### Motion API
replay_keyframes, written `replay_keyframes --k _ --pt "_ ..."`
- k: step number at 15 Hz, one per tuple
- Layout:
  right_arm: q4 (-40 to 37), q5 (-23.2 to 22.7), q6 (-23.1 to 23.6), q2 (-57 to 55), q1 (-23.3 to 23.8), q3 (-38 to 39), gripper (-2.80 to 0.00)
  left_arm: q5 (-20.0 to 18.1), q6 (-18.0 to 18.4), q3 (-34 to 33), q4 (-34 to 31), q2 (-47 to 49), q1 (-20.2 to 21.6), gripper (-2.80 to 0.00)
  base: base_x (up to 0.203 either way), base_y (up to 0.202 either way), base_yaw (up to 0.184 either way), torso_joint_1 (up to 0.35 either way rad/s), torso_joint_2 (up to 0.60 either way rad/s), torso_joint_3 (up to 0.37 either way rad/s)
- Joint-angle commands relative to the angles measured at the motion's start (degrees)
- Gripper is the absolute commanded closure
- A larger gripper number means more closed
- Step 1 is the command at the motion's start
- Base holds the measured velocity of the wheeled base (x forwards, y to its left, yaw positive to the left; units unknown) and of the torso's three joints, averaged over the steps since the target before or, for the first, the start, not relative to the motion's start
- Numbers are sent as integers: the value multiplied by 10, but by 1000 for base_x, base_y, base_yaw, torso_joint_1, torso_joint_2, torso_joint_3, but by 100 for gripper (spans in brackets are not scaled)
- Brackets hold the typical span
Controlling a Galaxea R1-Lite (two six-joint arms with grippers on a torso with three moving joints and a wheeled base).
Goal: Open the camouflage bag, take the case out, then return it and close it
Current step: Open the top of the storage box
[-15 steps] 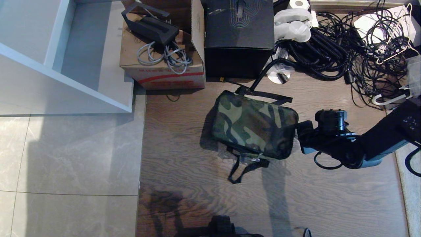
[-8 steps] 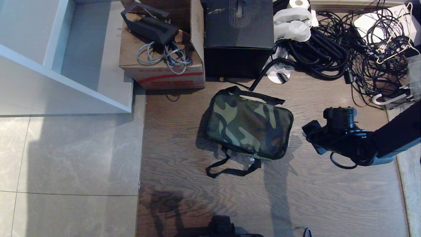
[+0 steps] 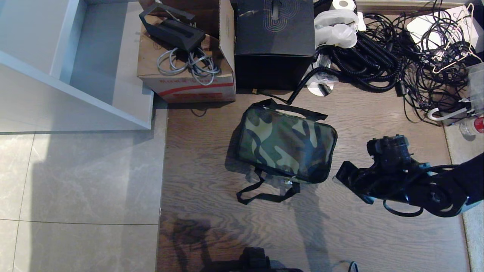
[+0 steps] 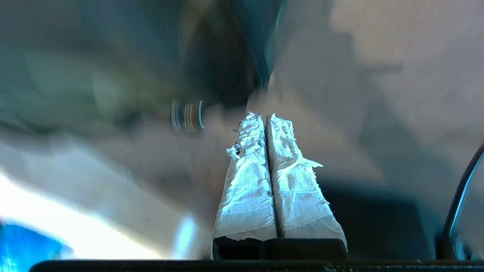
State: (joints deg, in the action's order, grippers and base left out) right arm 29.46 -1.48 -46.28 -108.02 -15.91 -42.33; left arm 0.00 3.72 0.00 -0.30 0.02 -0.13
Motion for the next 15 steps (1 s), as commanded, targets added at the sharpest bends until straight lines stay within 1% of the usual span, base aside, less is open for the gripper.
replay_keyframes --k 1,4,5,7,8,9,10,11,13,15 --pt "14 -2 1 -2 -65 23 0 0 0 0 0 0 0 0 0 0 0 0 0 0" --pt "87 0 11 -53 -121 9 0 0 1 0 0 0 0 0 0 0 0 0 0 0" --pt "101 4 15 -74 -128 2 0 0 0 0 0 0 0 0 0 0 0 0 0 0" --pt "124 35 26 -123 -136 -10 0 0 0 0 0 0 -1 0 0 0 0 0 0 0" --pt "132 48 40 -144 -138 -23 -280 0 0 0 0 0 0 0 0 0 0 0 0 0" --pt "137 60 71 -162 -138 -43 -280 0 0 0 0 0 0 0 0 0 0 0 0 0" --pt "139 83 106 -174 -138 -55 -280 0 1 0 0 0 0 0 0 0 0 0 0 0" --pt "141 96 128 -184 -137 -70 -280 0 0 0 0 0 0 0 0 0 0 0 0 0" --pt "157 110 133 -208 -137 -95 -280 0 0 0 0 0 0 0 0 0 0 0 0 0" --pt "203 112 120 -228 -139 -99 -280 0 1 0 0 0 -1 0 0 0 0 0 0 0"
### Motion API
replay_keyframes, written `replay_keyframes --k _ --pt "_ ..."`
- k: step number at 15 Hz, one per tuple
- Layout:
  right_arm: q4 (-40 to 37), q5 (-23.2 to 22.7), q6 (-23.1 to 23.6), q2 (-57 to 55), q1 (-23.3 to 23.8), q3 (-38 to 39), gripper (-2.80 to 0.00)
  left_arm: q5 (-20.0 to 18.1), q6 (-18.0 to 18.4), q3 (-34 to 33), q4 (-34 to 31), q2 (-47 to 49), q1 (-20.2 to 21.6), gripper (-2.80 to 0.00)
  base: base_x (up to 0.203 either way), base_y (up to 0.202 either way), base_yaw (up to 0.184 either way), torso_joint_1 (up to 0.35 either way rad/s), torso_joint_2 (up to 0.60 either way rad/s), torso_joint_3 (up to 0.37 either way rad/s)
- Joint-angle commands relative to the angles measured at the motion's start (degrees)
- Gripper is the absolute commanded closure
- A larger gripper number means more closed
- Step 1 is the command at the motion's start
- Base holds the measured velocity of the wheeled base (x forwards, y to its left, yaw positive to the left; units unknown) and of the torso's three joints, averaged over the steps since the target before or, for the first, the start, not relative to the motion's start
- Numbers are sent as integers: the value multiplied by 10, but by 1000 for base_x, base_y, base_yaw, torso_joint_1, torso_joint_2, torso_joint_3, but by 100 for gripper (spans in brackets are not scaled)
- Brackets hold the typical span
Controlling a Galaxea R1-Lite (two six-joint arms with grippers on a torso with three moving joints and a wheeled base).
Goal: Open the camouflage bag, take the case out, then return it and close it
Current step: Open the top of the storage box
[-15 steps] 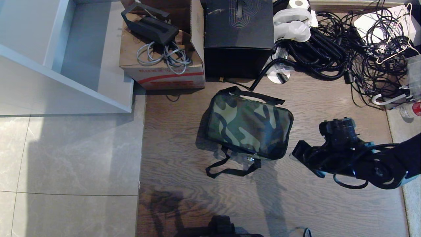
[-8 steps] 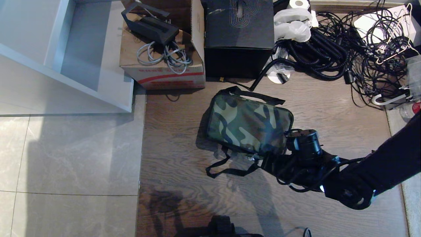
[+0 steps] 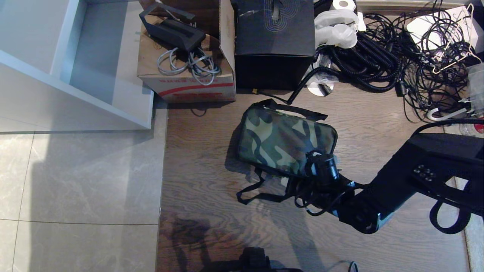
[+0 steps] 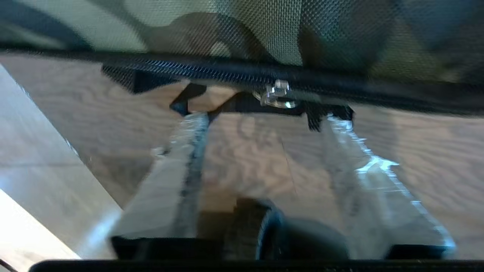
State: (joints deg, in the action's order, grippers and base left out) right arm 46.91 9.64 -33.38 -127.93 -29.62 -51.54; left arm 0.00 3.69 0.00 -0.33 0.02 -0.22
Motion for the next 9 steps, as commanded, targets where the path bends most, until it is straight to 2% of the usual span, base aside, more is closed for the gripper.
replay_keyframes --k 1,3,7,8,9 --pt "43 1 -21 -32 -2 -9 -280 0 0 0 0 0 0 0 0 0 0 0 0 0" --pt "81 -2 -48 -49 -2 -15 -280 0 0 0 0 0 0 0 0 0 0 0 0 0" --pt "149 15 -45 -77 -2 -24 -280 0 0 0 0 0 0 0 0 0 0 0 0 0" --pt "155 33 -47 -81 -2 -21 -280 0 0 0 0 0 0 0 0 0 0 0 0 0" --pt "155 42 -48 -83 -2 -21 0 0 1 0 0 0 0 0 0 0 0 0 0 0"
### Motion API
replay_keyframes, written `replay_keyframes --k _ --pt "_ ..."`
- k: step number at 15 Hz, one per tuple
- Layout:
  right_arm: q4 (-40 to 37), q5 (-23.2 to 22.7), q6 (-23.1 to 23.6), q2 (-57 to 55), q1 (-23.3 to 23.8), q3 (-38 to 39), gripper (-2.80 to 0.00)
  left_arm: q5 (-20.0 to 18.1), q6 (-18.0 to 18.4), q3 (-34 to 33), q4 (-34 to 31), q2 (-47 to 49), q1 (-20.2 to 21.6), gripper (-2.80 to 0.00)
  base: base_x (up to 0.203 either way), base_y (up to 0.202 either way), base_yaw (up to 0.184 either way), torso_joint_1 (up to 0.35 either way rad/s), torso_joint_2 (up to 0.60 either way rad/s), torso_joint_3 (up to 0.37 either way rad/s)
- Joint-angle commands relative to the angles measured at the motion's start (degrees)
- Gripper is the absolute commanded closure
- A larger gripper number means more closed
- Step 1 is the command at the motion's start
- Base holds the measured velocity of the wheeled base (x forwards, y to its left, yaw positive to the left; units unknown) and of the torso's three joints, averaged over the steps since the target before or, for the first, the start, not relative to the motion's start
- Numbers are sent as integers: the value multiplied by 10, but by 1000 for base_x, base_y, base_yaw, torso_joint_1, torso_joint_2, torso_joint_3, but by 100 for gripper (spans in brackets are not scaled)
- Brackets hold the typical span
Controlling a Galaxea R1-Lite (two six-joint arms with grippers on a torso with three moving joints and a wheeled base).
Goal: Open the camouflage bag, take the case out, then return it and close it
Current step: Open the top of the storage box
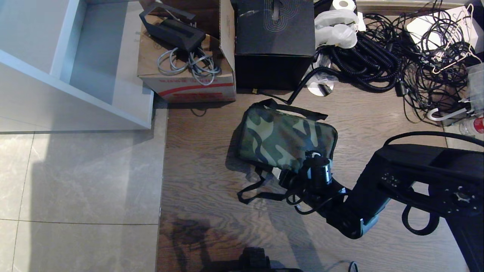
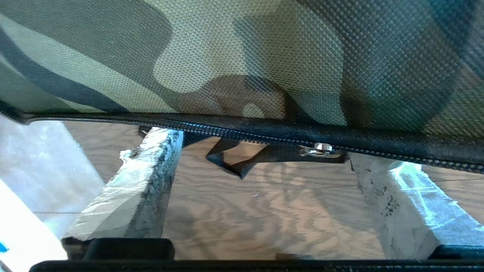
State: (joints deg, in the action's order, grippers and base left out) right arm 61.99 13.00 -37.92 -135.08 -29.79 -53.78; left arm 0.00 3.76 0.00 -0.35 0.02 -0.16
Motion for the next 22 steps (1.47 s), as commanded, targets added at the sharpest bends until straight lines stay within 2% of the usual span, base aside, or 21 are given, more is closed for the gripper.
replay_keyframes --k 1,4,9,15,18,20,22 --pt "4 9 1 -12 0 0 0 1 -1 0 0 0 0 0 0 0 0 0 0 0" --pt "5 10 24 -12 -1 2 0 0 -1 0 0 0 0 0 0 0 0 0 0 0" --pt "6 19 24 3 -4 21 0 0 -1 0 0 0 -1 0 0 0 0 0 0 0" --pt "2 19 27 89 -4 119 0 0 0 0 0 0 0 0 0 0 0 0 0 0" --pt "1 21 51 103 -5 157 0 0 -1 0 0 0 0 0 0 0 0 0 0 0" --pt "-1 33 69 104 -10 161 0 0 -1 0 0 0 0 0 0 0 0 0 0 0" --pt "-2 67 80 105 -8 164 0 0 0 0 0 0 0 0 0 0 0 0 0 0"
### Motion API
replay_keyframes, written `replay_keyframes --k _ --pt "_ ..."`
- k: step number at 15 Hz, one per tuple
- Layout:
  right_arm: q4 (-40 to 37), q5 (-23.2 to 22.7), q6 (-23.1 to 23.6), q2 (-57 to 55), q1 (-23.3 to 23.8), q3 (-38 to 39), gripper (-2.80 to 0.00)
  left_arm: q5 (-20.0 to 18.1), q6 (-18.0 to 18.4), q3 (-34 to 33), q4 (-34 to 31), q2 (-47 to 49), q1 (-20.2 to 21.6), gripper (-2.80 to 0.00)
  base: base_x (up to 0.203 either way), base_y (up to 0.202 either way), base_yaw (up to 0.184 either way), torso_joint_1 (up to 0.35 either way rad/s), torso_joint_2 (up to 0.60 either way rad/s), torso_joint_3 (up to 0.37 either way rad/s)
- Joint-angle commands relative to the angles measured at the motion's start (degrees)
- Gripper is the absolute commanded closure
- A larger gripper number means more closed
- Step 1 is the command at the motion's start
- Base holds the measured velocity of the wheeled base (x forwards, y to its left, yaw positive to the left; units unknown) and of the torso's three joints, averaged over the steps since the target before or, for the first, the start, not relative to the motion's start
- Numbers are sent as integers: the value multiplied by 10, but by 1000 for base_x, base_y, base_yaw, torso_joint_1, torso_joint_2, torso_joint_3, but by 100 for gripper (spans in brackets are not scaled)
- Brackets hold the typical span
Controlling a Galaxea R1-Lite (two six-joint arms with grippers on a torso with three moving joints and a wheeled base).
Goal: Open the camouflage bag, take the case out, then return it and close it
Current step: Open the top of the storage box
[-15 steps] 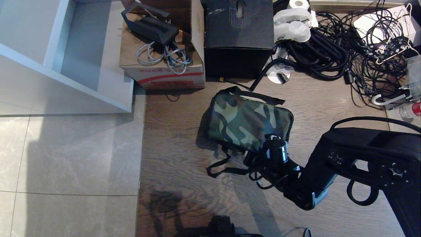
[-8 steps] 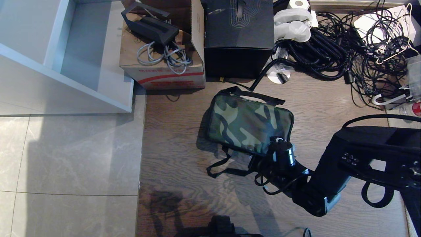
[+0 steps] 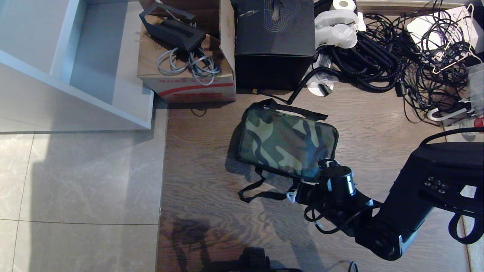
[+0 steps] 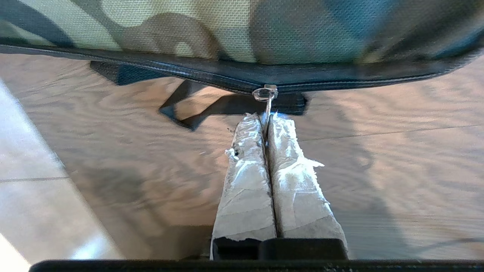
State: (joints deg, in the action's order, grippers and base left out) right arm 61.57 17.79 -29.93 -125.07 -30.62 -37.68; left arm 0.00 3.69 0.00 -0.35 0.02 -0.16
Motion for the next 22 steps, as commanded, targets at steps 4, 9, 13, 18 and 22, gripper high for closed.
replay_keyframes --k 4,9,13,18,22 --pt "-22 78 -3 23 22 32 0 0 0 0 0 0 0 0 0 0 0 0 0 0" --pt "-106 66 5 36 94 22 0 0 0 0 0 0 0 0 0 0 0 0 0 0" --pt "-137 26 79 41 187 15 0 0 1 0 0 0 0 0 0 0 0 0 0 0" --pt "-139 12 98 36 206 -29 0 0 0 0 0 0 0 0 0 0 0 0 0 0" --pt "-134 16 87 35 160 -14 0 0 0 0 0 0 0 0 0 0 0 0 0 0"
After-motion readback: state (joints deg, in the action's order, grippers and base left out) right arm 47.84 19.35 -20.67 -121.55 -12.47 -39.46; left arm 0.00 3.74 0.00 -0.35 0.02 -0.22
